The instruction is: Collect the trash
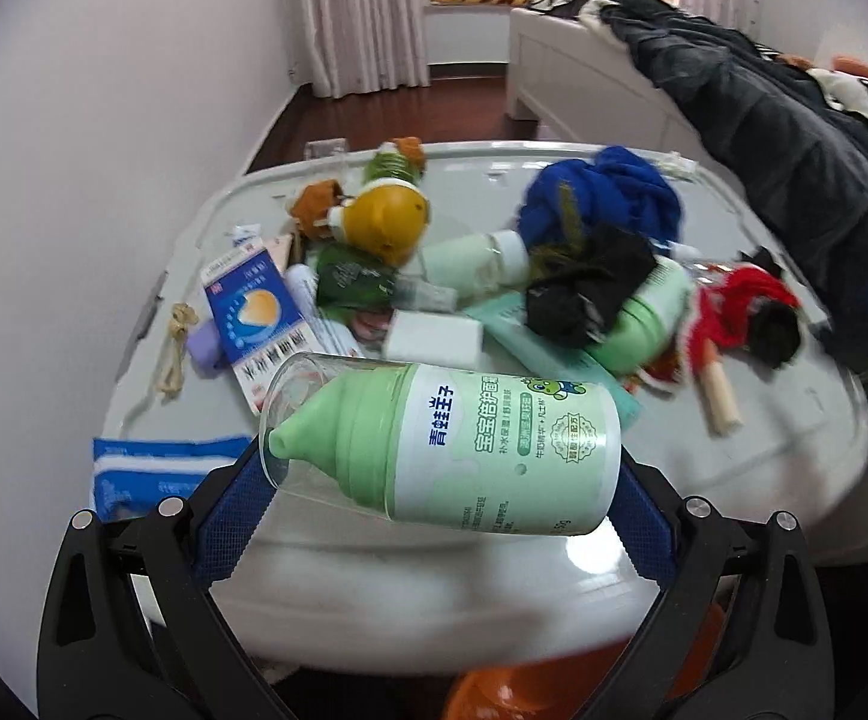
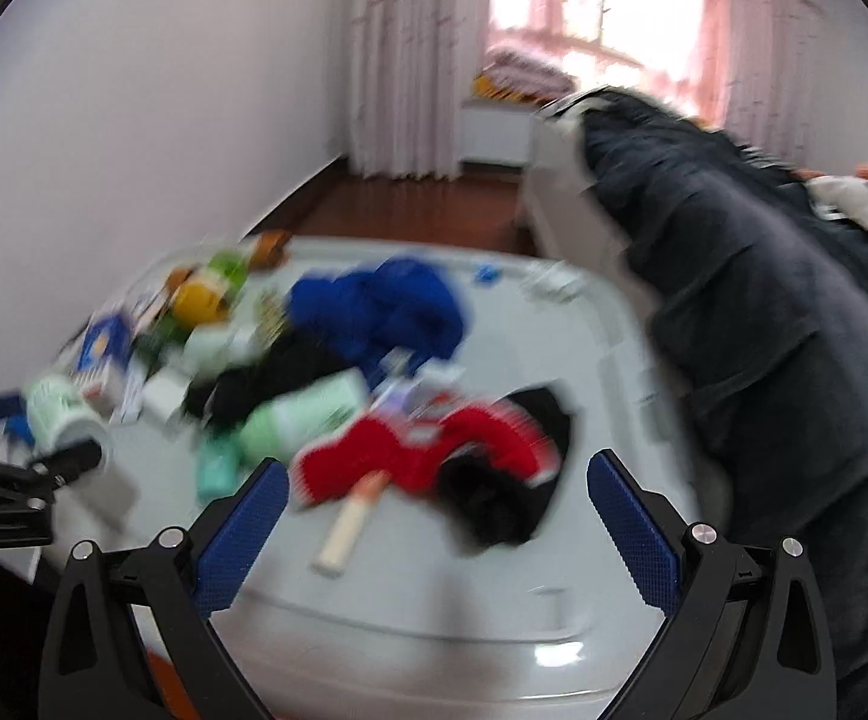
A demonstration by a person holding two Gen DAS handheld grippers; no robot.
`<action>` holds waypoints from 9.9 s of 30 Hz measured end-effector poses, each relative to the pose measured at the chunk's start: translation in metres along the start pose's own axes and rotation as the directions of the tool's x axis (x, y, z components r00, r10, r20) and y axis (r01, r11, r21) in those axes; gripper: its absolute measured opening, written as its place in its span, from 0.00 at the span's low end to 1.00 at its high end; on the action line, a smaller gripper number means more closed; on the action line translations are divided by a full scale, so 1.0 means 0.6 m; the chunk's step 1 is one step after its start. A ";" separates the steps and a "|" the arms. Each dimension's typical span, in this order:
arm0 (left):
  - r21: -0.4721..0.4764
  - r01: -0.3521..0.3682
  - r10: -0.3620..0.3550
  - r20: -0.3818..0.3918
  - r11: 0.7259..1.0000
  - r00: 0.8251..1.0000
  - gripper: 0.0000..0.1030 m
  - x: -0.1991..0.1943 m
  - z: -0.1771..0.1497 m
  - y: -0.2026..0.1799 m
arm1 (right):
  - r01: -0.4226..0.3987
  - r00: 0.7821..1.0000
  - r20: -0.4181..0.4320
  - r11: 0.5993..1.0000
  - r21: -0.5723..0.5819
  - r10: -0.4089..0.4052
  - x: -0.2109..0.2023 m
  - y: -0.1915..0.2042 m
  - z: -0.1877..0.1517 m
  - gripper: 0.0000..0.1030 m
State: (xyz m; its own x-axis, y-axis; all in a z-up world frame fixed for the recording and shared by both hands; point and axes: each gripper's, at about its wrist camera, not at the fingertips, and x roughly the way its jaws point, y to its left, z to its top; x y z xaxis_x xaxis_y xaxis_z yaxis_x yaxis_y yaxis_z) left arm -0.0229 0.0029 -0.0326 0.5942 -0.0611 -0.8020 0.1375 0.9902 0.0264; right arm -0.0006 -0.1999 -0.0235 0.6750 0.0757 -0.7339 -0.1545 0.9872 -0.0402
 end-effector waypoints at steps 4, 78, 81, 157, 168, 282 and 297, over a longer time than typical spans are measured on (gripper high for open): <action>0.027 0.042 -0.042 0.004 0.999 0.999 0.93 -0.002 -0.011 -0.011 | -0.006 0.999 -0.047 0.999 -0.042 0.004 0.047 0.043 -0.011 0.94; 0.069 0.352 -0.289 -0.434 0.934 0.853 0.93 -0.023 -0.263 -0.085 | -0.163 0.964 -0.193 0.981 0.105 0.181 -0.114 0.032 -0.213 0.85; 0.100 0.319 -0.256 -0.395 0.943 0.882 0.93 -0.027 -0.261 -0.088 | -0.165 0.965 -0.185 0.980 0.112 0.183 -0.116 0.029 -0.213 0.85; -0.079 0.211 -0.217 -0.076 0.974 0.973 0.24 0.188 0.130 -0.075 | -0.088 0.990 0.118 0.990 0.113 0.075 -0.141 -0.072 -0.032 0.95; -0.003 0.212 -0.211 0.081 0.977 0.974 0.22 0.016 0.098 -0.039 | -0.019 0.997 0.083 0.989 0.148 0.007 -0.112 -0.098 -0.037 0.95; -0.059 -0.001 -0.005 -0.099 0.998 0.995 0.30 0.151 0.035 -0.073 | -0.039 0.988 0.156 0.990 0.135 0.017 -0.128 -0.080 -0.025 0.95; -0.040 0.168 -0.166 0.037 0.985 0.985 0.30 0.009 0.003 -0.047 | -0.095 0.993 -0.070 0.994 -0.050 0.092 0.011 -0.024 -0.021 0.95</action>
State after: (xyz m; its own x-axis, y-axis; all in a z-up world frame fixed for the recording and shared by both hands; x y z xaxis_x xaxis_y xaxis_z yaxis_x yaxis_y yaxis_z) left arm -0.0219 -0.0254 -0.0367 0.5923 -0.2295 -0.7723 0.2033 0.9701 -0.1324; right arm -0.0032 -0.2152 -0.0365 0.6057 0.1560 -0.7802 -0.2541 0.9672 -0.0038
